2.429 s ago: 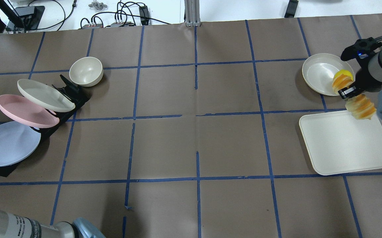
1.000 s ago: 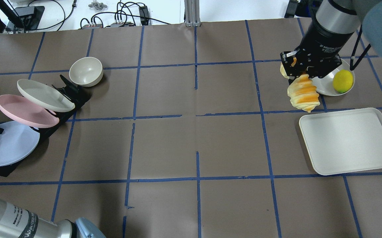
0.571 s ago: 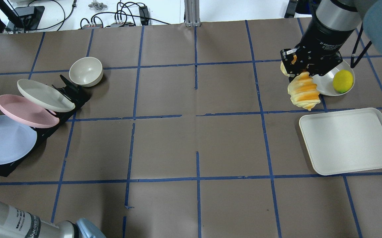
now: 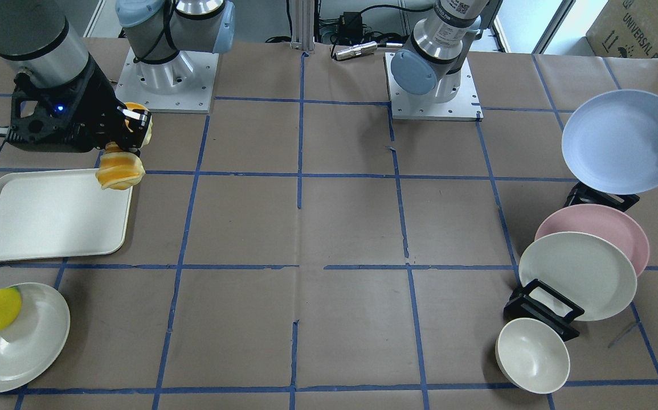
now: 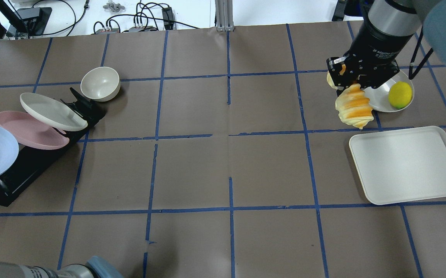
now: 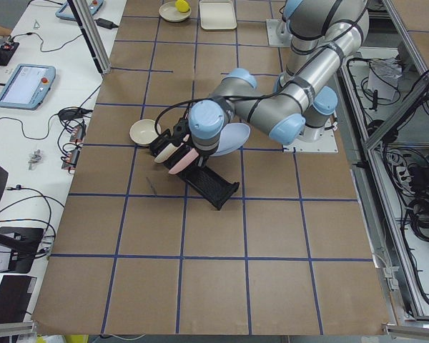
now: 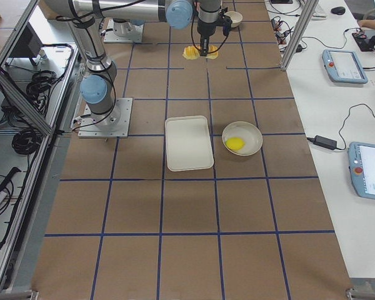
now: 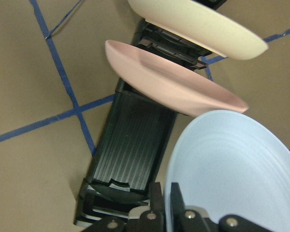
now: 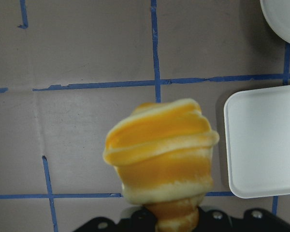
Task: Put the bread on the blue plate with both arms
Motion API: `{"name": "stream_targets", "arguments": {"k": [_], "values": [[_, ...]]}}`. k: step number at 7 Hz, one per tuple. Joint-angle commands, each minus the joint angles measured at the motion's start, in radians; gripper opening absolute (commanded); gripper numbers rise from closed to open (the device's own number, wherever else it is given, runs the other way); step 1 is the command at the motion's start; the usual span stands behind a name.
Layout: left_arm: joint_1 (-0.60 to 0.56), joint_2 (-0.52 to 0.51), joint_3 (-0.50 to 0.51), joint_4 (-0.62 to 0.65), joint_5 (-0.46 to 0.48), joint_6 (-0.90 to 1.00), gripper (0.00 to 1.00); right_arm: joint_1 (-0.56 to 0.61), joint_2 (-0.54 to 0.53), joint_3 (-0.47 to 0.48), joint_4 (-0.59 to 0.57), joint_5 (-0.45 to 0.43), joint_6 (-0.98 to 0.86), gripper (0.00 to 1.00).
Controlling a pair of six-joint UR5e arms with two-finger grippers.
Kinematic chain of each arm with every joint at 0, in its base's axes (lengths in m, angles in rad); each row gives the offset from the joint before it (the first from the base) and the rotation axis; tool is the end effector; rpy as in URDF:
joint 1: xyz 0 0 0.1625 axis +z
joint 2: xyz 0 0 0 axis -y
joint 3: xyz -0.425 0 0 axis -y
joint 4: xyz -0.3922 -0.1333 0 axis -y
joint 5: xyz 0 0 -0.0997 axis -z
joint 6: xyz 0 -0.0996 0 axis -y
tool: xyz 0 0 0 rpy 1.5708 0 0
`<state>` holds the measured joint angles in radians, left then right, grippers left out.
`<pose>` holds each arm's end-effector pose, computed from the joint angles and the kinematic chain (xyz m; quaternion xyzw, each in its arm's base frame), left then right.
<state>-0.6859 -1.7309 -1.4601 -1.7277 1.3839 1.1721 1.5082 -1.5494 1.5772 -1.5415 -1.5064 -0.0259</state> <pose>0.3194 -0.4576 0.4465 -0.1322 -0.9815 0.0266 0.1357 0.1085 -0.5028 0.4716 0.0192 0.9989 0.0271 0.0334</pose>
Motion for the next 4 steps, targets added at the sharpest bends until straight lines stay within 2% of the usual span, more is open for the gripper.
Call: {"name": "stream_targets", "arguments": {"k": [1, 2, 3, 4], "values": [[-0.143, 0.076, -0.016, -0.039, -0.028, -0.201, 0.01, 0.0, 0.002, 0.007, 0.0, -0.001, 0.0, 0.07], [-0.27, 0.064, -0.022, -0.027, -0.031, -0.353, 0.01, 0.0, 0.002, 0.009, 0.001, -0.002, -0.002, 0.07], [-0.385, 0.053, -0.032, 0.023, -0.081, -0.49, 0.01, 0.0, 0.003, 0.012, 0.001, -0.002, -0.011, 0.07], [-0.479, 0.038, -0.072, 0.092, -0.091, -0.606, 0.01, -0.002, 0.002, 0.012, 0.001, -0.002, -0.012, 0.07]]}}
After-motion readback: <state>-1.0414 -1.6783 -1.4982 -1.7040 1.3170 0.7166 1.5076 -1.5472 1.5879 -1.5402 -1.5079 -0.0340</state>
